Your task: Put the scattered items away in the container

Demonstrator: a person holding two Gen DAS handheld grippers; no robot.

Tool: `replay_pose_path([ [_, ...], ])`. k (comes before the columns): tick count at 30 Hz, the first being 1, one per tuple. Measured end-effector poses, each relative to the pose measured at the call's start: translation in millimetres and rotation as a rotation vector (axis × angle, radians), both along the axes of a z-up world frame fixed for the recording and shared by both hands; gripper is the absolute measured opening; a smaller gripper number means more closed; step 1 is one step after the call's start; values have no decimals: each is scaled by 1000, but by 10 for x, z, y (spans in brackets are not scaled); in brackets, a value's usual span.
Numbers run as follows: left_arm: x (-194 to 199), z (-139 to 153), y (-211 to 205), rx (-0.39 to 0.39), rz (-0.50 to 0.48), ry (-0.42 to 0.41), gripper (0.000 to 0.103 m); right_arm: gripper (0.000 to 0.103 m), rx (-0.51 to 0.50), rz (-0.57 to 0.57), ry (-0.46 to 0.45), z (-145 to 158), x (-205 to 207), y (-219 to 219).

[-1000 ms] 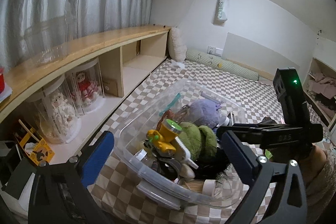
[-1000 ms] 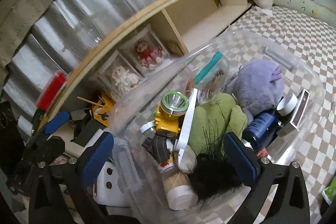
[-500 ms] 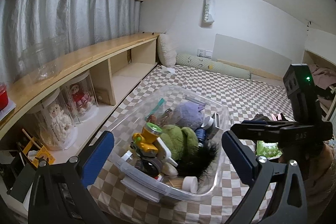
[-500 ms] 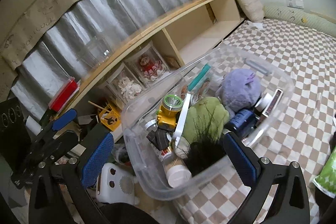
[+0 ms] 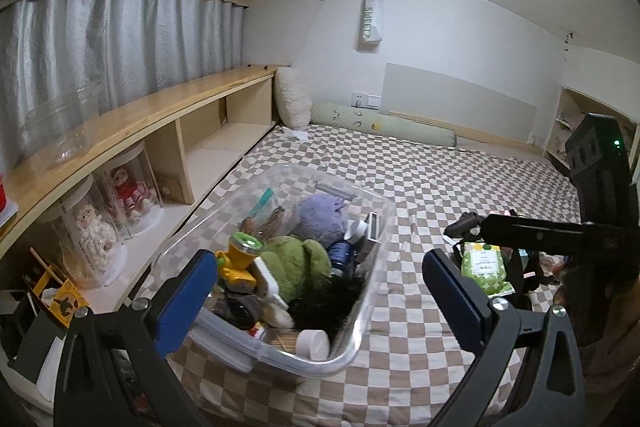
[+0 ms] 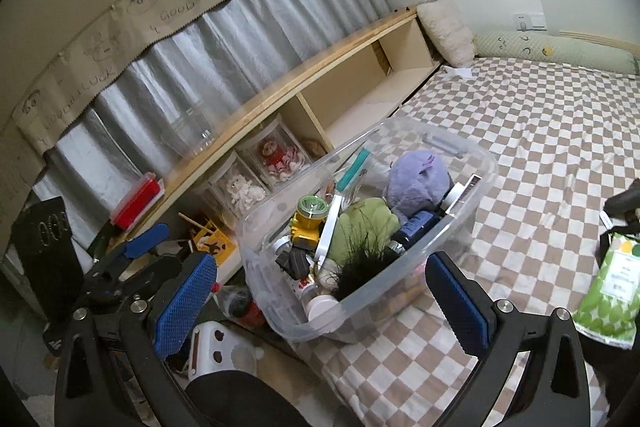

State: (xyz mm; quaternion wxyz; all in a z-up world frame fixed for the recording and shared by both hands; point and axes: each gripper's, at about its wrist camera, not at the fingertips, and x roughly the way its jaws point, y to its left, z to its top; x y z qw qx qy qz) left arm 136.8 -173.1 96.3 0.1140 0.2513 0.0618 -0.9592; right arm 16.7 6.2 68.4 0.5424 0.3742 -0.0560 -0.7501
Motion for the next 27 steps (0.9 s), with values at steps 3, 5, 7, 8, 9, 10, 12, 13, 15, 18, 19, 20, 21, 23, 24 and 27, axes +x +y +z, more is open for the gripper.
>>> replay_pose_path([
  [3, -22, 24, 126, -14, -16, 4, 103, 103, -17, -21, 9, 44, 34, 160],
  [5, -39, 46, 216, -25, -29, 9, 103, 103, -22, -35, 17, 69, 55, 266],
  [7, -54, 64, 281, -29, -41, 13, 103, 103, -24, -41, 16, 87, 78, 362],
  [8, -59, 72, 311, -30, -47, 16, 103, 103, -26, -44, 13, 93, 87, 417],
  [9, -65, 77, 342, -31, -54, 17, 103, 103, -29, -51, 10, 98, 99, 484],
  [10, -75, 82, 381, -34, -61, 19, 103, 103, -31, -56, 11, 100, 104, 525],
  [12, -101, 88, 449, -40, -72, 20, 103, 103, -33, -77, 17, 106, 126, 632],
  [13, -117, 91, 490, -44, -80, 21, 103, 103, -31, -89, 22, 107, 135, 688],
  [15, -143, 89, 564, -48, -95, 22, 103, 103, -23, -112, 35, 112, 141, 777],
  [18, -202, 87, 683, -50, -125, 20, 103, 103, -11, -158, 64, 122, 155, 966],
  [19, -222, 83, 719, -49, -138, 19, 103, 103, -7, -171, 69, 125, 148, 1017],
  [20, -245, 81, 757, -49, -153, 17, 103, 103, 0, -186, 74, 130, 145, 1078],
  [21, -275, 80, 794, -49, -166, 14, 103, 103, 6, -201, 79, 137, 137, 1139],
  [23, -328, 86, 851, -51, -184, 13, 103, 103, 20, -232, 95, 155, 117, 1270],
  [24, -355, 86, 885, -51, -194, 14, 103, 103, 24, -249, 102, 160, 110, 1325],
  [27, -440, 92, 982, -36, -225, 21, 103, 103, 27, -300, 112, 177, 78, 1519],
])
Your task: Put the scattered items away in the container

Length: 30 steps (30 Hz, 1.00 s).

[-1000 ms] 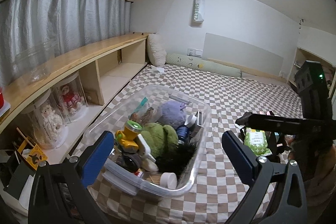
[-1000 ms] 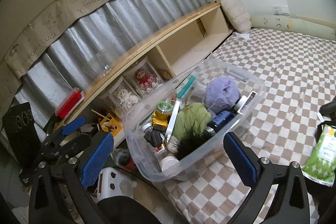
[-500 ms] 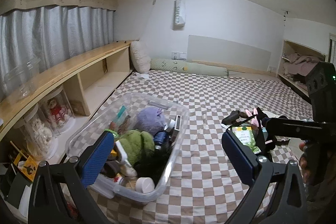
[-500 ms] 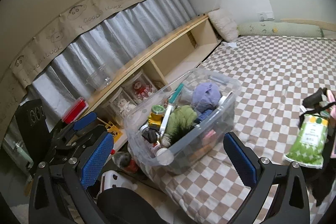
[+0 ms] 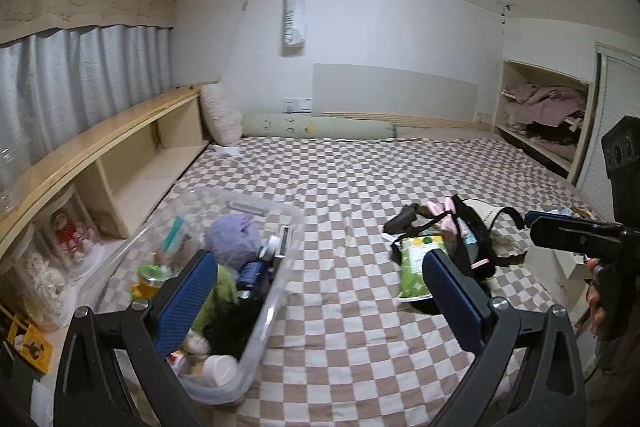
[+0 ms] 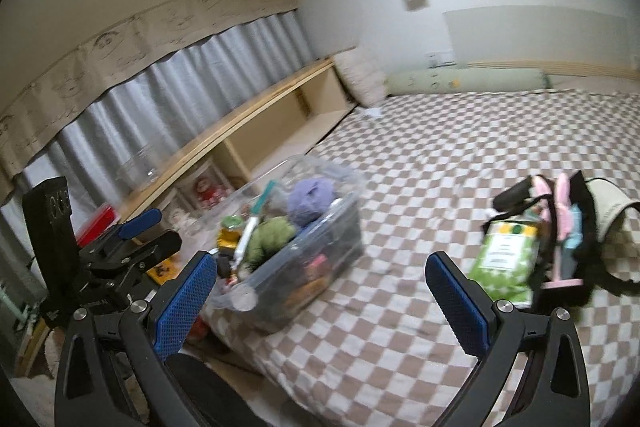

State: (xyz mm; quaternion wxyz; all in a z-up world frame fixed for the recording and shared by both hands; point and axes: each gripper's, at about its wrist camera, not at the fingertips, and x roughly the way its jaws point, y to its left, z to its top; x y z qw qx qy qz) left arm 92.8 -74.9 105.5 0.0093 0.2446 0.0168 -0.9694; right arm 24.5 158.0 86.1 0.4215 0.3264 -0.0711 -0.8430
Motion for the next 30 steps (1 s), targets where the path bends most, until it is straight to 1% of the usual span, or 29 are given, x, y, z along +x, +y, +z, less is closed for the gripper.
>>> replay_pose_path([
  [5, -146, 8, 166, 22, -62, 13, 103, 103, 14, -89, 8, -38, -46, 279],
  [8, -227, -14, 249, 27, -83, 12, 103, 103, 36, -136, 28, -84, -66, 374],
  [12, -317, -58, 307, 31, -103, 4, 103, 103, 48, -187, 25, -181, -114, 479],
  [19, -411, -183, 306, 34, -102, -3, 103, 103, 52, -279, 47, -317, -146, 624],
  [23, -449, -250, 285, 26, -96, -7, 103, 103, 73, -316, 62, -382, -141, 657],
  [28, -514, -348, 290, 6, -93, -16, 103, 103, 97, -347, 100, -432, -115, 674],
  [30, -535, -391, 292, 4, -93, -21, 103, 103, 104, -363, 129, -445, -91, 674],
])
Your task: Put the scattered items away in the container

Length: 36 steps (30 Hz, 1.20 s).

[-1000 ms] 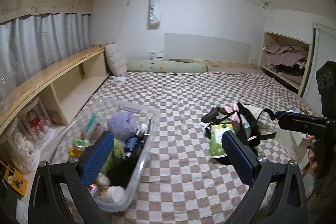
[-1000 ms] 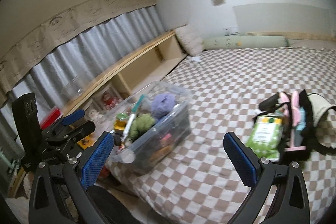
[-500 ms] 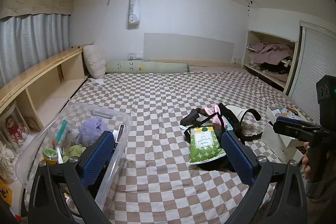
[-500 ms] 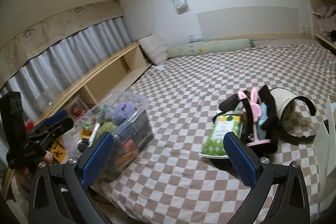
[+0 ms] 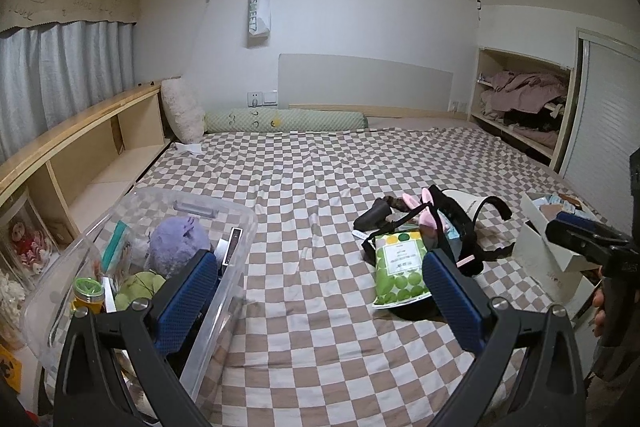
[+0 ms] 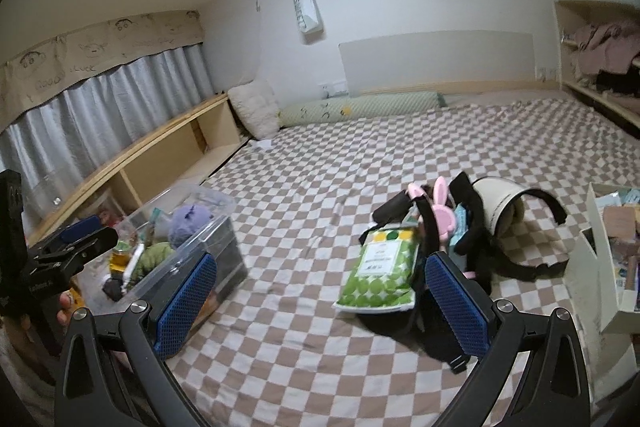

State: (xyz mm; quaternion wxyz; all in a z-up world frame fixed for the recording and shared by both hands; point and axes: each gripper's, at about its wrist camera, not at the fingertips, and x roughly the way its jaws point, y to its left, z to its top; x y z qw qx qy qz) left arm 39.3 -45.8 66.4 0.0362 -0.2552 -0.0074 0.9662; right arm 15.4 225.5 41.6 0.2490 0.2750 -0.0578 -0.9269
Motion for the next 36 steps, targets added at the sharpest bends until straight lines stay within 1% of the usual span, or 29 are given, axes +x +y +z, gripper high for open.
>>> replay_pose_path([
  [5, -37, -85, -3, -3, -3, -8, 103, 103, 48, -5, 20, -53, 8, -31],
  [9, -73, -128, -21, 2, -4, -20, 103, 103, 57, 8, 7, -109, -4, -38],
  [13, -90, -193, 3, -11, -8, -32, 103, 103, 60, 23, -1, -139, -16, -40],
  [17, -103, -245, 51, -28, -15, -39, 103, 103, 69, 16, -18, -173, -31, -25],
  [24, -171, -357, 113, -25, -29, -49, 103, 103, 79, 3, -65, -281, -128, 13],
  [27, -220, -399, 130, -29, -26, -40, 103, 103, 51, -18, -108, -313, -217, 64],
  [29, -279, -424, 135, -1, -47, -56, 103, 103, -1, -21, -119, -332, -271, 133],
  [31, -328, -447, 153, 16, -67, -70, 103, 103, -29, -25, -118, -353, -325, 186],
  [36, -439, -512, 246, 34, -127, -119, 103, 103, -50, -98, -156, -507, -553, 336],
])
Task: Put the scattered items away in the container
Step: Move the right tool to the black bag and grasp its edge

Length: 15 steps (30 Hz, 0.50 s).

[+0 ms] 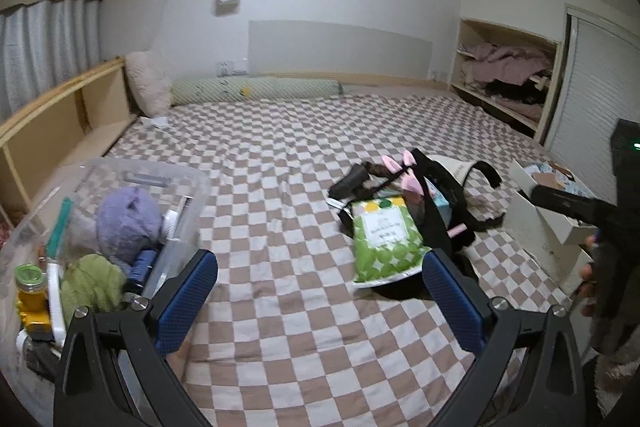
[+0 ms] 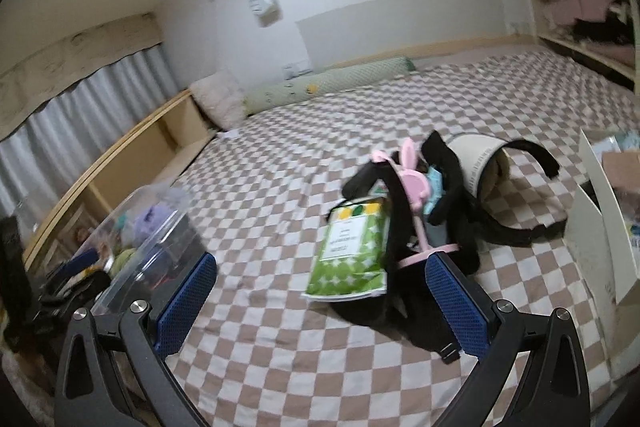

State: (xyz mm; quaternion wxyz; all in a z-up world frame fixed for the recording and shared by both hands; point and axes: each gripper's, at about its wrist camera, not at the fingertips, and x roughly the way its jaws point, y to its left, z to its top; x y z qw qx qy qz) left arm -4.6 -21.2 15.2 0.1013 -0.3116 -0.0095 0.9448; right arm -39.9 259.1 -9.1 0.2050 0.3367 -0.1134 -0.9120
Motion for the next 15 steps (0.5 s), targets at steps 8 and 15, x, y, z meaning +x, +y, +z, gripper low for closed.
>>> replay_pose_path([
  [8, -149, -105, 101, 29, -72, -53, 103, 103, -52, -35, -186, -406, -460, 228],
  [15, -295, -275, 290, 22, -154, -150, 103, 103, -97, -30, -281, -623, -748, 269],
])
